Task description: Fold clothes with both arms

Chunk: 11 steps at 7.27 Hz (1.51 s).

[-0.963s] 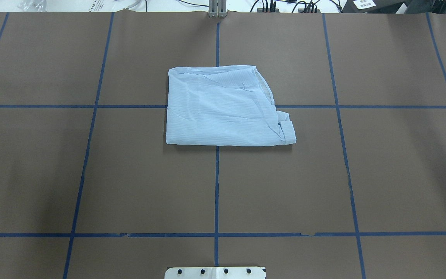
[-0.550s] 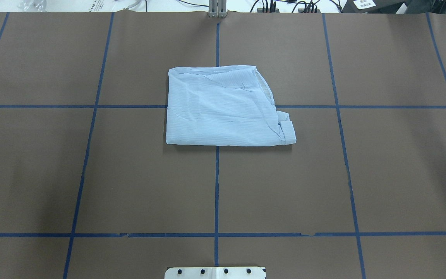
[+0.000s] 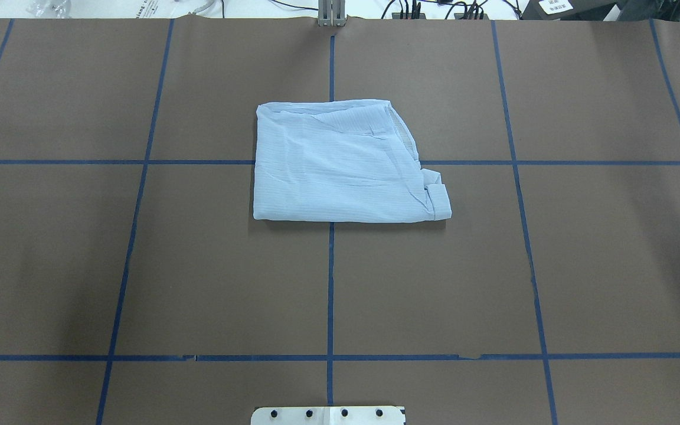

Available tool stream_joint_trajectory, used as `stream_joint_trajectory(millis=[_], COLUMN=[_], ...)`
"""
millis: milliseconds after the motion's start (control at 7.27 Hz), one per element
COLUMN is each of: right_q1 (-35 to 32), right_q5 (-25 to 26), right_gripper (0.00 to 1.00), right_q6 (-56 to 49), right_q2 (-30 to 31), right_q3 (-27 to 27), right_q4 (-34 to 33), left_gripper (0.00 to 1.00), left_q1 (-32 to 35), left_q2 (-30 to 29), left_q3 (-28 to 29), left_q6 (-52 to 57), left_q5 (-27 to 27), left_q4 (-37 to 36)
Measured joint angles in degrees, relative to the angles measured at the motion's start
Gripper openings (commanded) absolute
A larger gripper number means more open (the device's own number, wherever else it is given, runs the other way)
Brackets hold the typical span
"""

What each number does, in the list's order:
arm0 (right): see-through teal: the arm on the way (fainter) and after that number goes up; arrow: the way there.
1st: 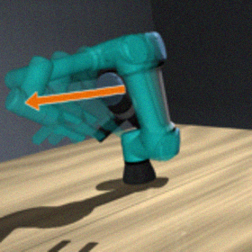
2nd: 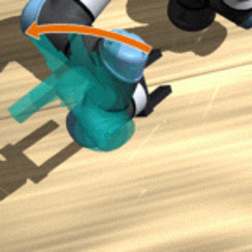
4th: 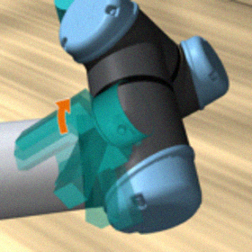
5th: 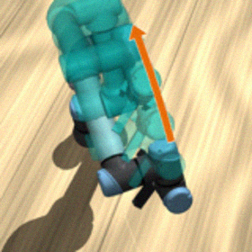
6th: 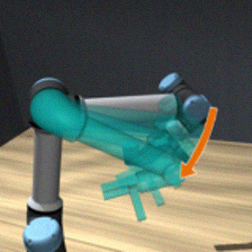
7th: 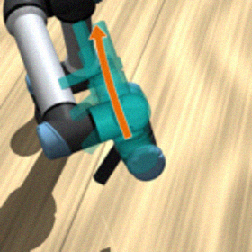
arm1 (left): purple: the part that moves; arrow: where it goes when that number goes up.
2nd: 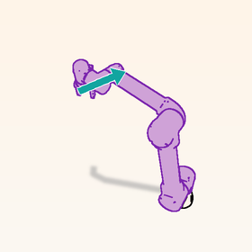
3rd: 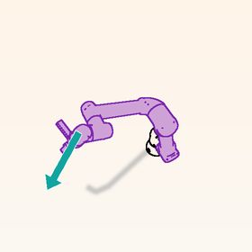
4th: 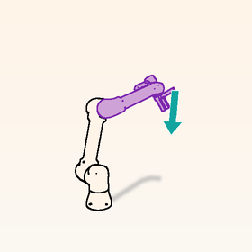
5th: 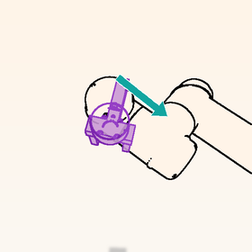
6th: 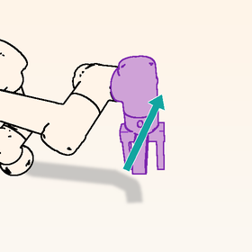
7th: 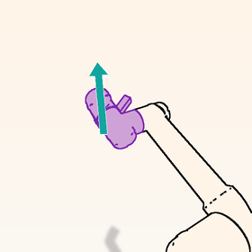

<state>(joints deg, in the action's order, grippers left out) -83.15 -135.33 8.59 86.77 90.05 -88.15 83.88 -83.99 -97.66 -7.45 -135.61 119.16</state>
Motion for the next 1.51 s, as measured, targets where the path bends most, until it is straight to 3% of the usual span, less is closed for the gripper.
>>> stream_joint_trajectory(millis=[550,1512], right_q1=[0.0,0.0], right_q5=[-0.44,-0.25], right_gripper=[1.0,1.0], right_q6=[0.73,1.16], right_q2=[0.07,0.15], right_q3=[-0.37,-0.46], right_q4=[1.31,1.4], left_gripper=[1.0,1.0], left_q1=[0.42,5.92], left_q2=[-1.97,-1.11], left_q3=[-0.12,0.39], left_q6=[-0.02,-0.02], left_q5=[0.14,-0.02], left_q4=[-5.57,-7.69])
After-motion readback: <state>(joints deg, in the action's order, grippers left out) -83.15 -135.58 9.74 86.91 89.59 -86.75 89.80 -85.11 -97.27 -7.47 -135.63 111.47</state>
